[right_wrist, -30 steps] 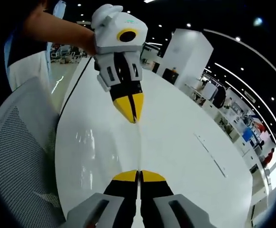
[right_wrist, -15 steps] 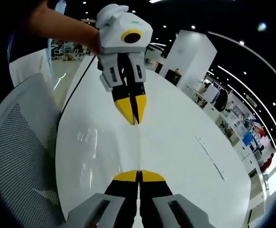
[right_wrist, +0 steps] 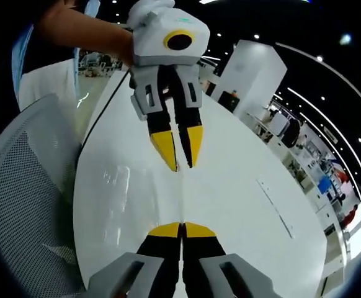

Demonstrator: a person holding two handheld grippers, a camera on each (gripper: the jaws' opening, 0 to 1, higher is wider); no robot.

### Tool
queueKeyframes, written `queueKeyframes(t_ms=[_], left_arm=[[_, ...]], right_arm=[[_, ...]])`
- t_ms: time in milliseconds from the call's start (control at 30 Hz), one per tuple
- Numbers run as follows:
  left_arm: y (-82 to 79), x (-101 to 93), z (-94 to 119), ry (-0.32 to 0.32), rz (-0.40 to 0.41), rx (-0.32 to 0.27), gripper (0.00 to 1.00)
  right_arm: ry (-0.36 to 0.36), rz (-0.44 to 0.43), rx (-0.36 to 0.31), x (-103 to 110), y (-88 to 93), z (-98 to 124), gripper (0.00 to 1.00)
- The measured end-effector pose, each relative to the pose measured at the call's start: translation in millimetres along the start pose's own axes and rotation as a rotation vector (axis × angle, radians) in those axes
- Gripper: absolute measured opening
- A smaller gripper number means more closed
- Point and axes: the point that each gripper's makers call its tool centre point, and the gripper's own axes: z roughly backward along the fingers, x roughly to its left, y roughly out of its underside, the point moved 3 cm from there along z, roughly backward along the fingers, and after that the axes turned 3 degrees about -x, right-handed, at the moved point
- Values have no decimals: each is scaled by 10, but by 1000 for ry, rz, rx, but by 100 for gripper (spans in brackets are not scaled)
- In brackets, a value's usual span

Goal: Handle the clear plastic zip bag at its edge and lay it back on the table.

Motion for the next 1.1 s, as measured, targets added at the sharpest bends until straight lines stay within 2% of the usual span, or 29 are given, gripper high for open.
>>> queueKeyframes(t_ms=[367, 1100], left_arm=[[-121, -103, -99, 43, -58, 3, 10], [-215, -223, -265, 107, -123, 19, 8]], right_arm=[[-9, 7, 4, 26, -27, -7, 0], [-29, 3, 8, 47, -44, -16, 0]])
